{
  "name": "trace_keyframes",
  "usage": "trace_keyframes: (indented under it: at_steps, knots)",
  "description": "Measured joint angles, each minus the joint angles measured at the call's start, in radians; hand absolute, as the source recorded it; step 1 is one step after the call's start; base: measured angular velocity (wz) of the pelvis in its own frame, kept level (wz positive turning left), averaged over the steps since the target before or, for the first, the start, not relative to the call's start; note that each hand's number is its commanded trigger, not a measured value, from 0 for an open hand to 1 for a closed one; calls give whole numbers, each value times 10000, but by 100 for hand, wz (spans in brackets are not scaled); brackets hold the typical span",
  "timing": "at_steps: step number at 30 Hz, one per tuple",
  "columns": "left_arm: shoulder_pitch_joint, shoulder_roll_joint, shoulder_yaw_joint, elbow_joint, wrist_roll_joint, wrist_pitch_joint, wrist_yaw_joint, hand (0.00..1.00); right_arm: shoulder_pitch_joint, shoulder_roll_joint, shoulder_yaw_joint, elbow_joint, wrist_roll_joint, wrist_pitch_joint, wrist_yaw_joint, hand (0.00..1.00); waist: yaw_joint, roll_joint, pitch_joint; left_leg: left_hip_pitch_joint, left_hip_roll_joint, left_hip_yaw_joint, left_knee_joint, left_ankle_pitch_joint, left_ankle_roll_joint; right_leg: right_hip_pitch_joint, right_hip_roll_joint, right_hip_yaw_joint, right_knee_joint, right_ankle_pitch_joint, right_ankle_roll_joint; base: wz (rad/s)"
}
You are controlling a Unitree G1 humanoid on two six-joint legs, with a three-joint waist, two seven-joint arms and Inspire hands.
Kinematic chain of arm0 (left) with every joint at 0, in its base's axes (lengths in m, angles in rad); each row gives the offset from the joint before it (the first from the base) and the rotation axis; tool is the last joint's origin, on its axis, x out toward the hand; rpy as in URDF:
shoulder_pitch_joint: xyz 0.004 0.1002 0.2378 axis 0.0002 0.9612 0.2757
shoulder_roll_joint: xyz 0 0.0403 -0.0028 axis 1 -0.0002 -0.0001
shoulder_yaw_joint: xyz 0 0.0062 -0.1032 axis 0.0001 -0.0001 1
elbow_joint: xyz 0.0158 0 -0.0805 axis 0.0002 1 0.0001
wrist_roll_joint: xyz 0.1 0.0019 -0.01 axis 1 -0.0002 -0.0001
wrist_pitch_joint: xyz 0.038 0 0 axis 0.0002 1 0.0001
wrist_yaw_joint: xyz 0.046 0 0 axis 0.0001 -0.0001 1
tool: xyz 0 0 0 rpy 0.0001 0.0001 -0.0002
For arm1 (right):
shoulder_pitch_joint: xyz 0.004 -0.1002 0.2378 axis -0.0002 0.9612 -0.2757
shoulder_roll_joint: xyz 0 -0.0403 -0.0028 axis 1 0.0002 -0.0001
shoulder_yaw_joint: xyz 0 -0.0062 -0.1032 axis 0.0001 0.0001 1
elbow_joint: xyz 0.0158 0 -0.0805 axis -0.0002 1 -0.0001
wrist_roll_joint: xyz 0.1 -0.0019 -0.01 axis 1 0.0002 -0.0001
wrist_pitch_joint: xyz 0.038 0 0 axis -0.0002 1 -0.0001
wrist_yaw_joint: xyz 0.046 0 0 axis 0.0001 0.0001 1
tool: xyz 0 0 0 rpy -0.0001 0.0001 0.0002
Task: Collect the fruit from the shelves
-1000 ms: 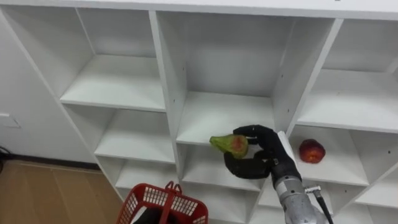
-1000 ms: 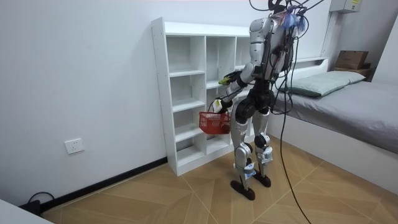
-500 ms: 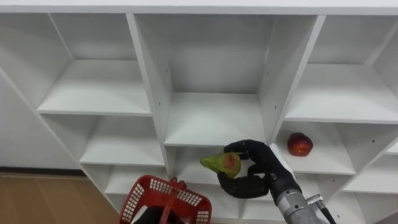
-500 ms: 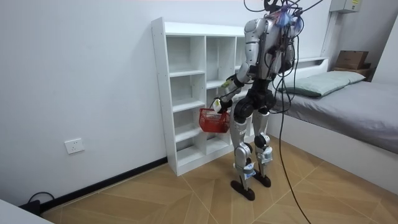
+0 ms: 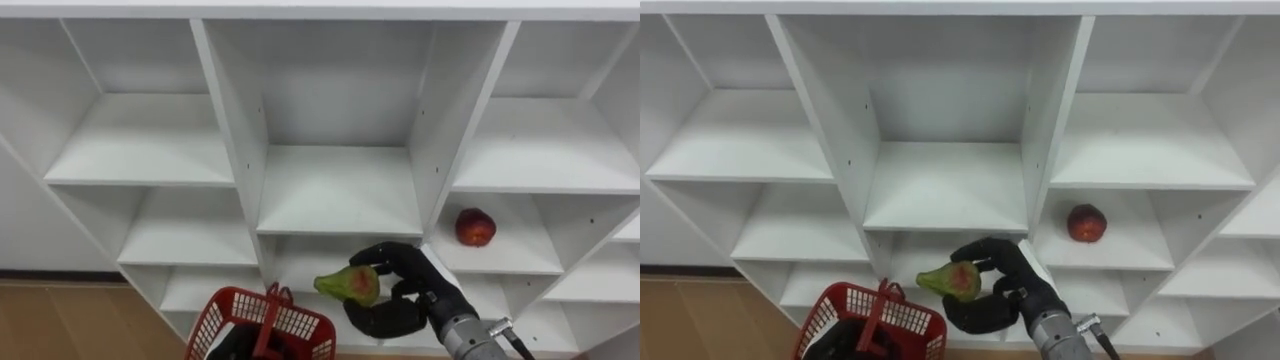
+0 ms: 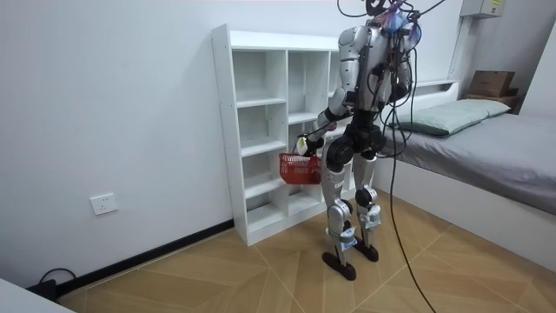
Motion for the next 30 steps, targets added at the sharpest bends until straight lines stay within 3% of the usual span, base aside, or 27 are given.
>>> trace_keyframes:
  at_steps: [9,23,30]
  knots:
    - [-16,79,-23,-3,-215,-1,22,100,42,-26,-32,1304,-381,55,-112,100,11,-58,10,-212,2,12,36,-1,1,-164,3,-4,-18,10,-6,0]
    - [-268,201,-27,-134,-231,-77,20,100,-54,-44,55,1410,-751,55,-355,100,22,-18,45,-562,9,6,91,-2,2,-481,0,-21,116,10,-7,0]
    - [-535,186,-160,-132,-254,-229,21,100,-107,-39,410,1474,-762,50,-462,100,81,26,128,-611,17,5,173,-26,12,-484,-3,-28,99,10,-8,0]
